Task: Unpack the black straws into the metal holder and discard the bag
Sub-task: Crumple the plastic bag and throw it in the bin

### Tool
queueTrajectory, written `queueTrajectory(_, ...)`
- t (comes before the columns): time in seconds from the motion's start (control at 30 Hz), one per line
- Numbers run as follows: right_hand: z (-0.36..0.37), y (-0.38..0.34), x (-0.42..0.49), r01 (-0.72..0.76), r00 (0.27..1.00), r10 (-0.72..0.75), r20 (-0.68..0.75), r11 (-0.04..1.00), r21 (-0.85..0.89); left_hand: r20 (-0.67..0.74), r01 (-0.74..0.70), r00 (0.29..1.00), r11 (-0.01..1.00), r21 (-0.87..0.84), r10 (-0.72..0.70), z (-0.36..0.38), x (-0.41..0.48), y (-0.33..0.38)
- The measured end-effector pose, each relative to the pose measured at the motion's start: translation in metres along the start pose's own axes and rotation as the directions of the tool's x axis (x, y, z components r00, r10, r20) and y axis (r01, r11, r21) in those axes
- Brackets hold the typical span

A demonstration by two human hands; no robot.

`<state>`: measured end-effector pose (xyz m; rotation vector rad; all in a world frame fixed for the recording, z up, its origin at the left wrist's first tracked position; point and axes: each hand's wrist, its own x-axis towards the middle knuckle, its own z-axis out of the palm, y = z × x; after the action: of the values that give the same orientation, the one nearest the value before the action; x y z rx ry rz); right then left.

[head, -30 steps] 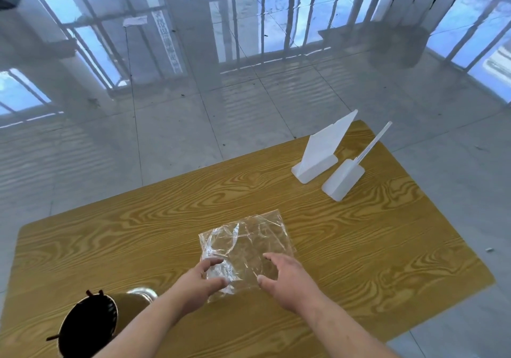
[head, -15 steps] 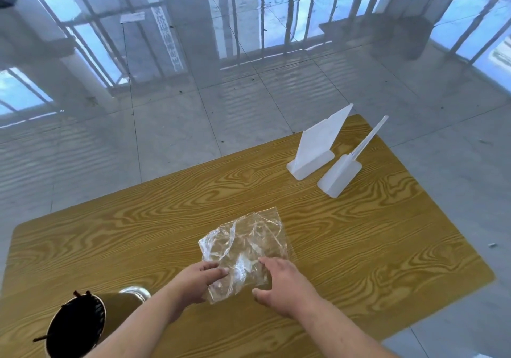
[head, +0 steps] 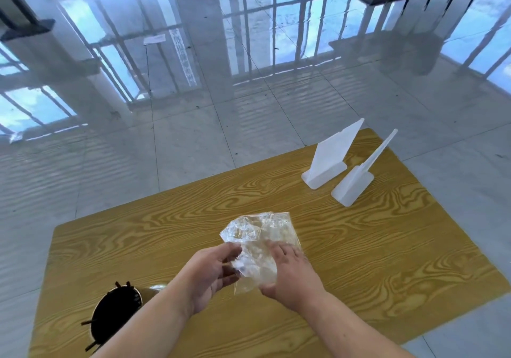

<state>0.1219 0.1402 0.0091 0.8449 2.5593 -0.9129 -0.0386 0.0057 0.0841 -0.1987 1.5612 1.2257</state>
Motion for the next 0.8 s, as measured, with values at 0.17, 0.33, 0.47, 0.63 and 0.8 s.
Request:
queueTrajectory(0.17, 0.006, -0.014, -0.010, -0.038, 0.997, 0.041, -0.061, 0.998, 0.057, 0.081, -0.006, 0.997, 0.997, -0.078, 0.013, -0.002, -0.020, 0.006)
queueTrajectory(0.33, 0.003, -0.030, -0.024, -0.019, 0.994, 0.019, -0.112, 1.000, 0.000, 0.093, -0.027, 0.995, 0.978, -0.208, 0.047, -0.012, -0.036, 0.015)
queueTrajectory(0.47, -0.014, -0.051, -0.036, 0.016, 0.943, 0.034, -0.331, 0.989, 0.145, 0.149, -0.072, 0.983, 0.968, -0.241, 0.110, -0.023, -0.054, 0.021)
queueTrajectory(0.63, -0.041, -0.075, -0.048, -0.064, 0.911, 0.235, -0.339, 0.893, 0.446, 0.133, -0.192, 0.964, 0.950, -0.248, 0.230, -0.044, -0.070, 0.027)
queueTrajectory(0.8, -0.065, -0.083, -0.064, -0.039, 0.925, 0.318, -0.207, 0.622, 0.782, 0.052, -0.328, 0.943, 0.944, 0.013, 0.327, -0.061, -0.079, 0.028)
